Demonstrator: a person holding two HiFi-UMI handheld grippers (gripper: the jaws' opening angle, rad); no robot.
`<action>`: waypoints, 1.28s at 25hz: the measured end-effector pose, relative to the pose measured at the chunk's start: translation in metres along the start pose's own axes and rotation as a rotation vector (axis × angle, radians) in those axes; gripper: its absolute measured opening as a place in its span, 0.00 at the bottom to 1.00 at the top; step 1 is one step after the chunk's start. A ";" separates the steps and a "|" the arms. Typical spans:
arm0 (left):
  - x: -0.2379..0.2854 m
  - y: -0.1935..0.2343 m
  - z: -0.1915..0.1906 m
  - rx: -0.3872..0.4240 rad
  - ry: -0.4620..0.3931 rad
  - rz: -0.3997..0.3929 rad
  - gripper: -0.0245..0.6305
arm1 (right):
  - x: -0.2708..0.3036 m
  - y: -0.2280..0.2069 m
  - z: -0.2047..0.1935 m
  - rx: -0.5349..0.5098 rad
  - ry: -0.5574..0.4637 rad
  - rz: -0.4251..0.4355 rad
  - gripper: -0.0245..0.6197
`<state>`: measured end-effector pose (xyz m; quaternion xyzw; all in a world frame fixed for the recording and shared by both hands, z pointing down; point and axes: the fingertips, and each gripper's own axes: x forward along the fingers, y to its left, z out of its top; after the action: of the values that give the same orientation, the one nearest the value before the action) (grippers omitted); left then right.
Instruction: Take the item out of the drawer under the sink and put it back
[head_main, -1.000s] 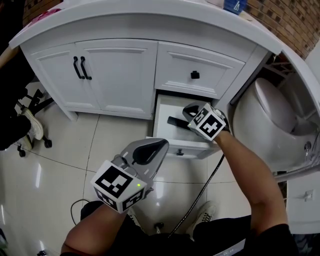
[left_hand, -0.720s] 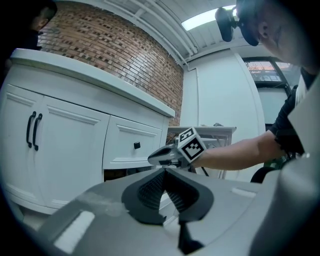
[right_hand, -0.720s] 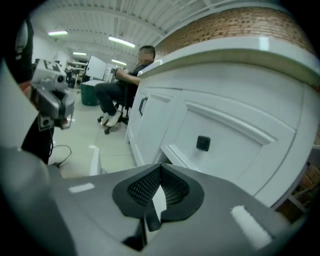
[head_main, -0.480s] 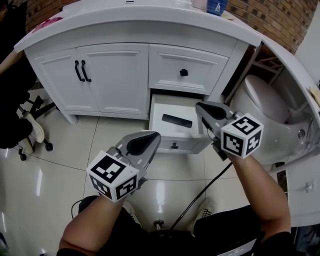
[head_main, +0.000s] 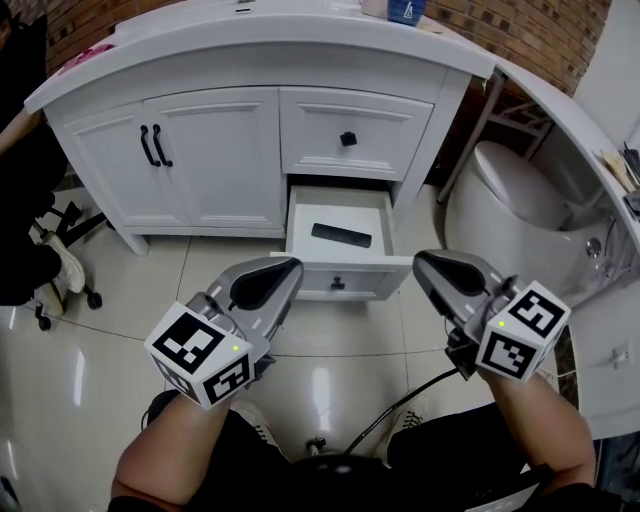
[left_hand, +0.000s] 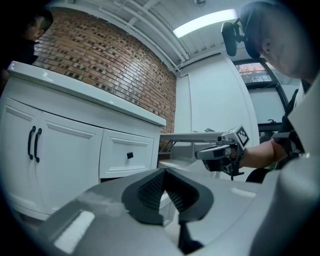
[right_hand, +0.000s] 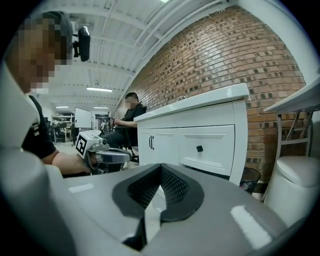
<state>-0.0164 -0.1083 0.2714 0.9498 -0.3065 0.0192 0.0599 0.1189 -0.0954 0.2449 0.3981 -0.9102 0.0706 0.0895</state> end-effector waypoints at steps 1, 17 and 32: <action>0.000 -0.001 -0.001 0.004 0.006 0.002 0.05 | -0.004 0.005 -0.002 -0.009 -0.006 -0.004 0.05; -0.006 -0.018 0.000 0.052 0.030 -0.010 0.05 | -0.023 0.038 -0.020 -0.093 -0.007 -0.011 0.05; -0.007 -0.019 -0.005 0.058 0.056 -0.014 0.05 | -0.012 0.025 -0.045 -0.033 0.045 -0.017 0.05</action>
<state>-0.0107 -0.0883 0.2737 0.9523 -0.2974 0.0542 0.0411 0.1128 -0.0610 0.2844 0.4027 -0.9056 0.0638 0.1169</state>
